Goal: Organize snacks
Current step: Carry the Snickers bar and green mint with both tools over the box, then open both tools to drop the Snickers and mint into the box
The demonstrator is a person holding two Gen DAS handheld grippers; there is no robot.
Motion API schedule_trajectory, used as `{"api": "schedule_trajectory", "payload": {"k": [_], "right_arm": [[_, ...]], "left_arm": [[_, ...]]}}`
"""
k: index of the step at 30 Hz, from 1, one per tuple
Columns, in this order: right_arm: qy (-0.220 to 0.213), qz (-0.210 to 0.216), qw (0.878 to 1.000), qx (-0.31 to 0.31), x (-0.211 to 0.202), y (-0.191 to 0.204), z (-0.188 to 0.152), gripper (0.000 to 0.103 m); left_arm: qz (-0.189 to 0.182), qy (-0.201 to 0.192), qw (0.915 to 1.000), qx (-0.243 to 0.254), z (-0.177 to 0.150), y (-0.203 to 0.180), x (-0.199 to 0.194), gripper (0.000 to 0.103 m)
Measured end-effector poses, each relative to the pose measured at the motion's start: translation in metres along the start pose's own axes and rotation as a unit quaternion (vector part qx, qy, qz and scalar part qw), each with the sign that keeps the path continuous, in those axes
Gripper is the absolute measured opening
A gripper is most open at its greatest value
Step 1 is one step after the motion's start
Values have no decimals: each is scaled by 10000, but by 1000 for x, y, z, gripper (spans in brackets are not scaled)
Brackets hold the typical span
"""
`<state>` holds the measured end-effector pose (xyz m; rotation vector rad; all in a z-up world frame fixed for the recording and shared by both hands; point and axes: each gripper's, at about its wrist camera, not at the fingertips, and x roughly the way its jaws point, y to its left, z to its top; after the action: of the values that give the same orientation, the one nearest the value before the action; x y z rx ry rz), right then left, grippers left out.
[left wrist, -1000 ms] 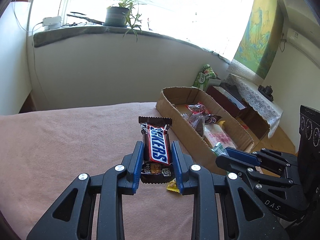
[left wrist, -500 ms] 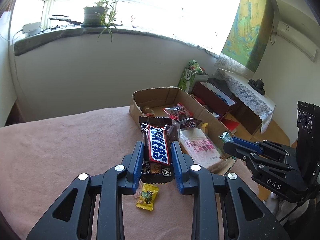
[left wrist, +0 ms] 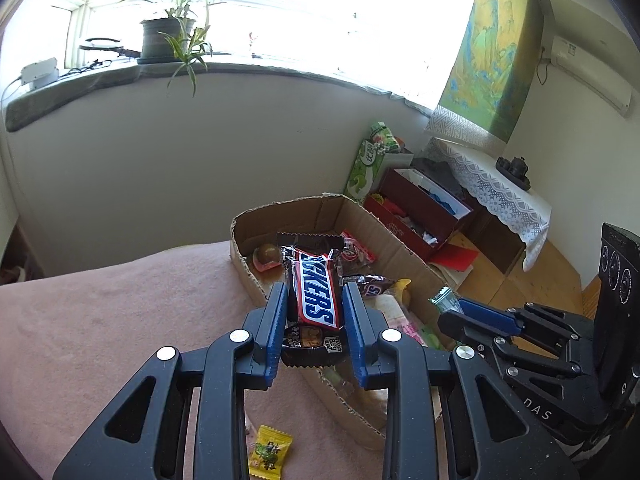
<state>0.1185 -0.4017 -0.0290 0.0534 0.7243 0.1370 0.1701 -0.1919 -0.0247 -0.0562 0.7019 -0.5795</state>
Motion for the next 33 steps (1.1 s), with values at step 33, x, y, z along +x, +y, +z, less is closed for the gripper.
{"api": "schedule_trajectory", "payload": {"k": [33], "right_arm": [[166, -112, 9998, 53, 38, -23, 9, 37]], "left_arm": [[-24, 215, 9996, 190, 30, -16, 49, 28]]}}
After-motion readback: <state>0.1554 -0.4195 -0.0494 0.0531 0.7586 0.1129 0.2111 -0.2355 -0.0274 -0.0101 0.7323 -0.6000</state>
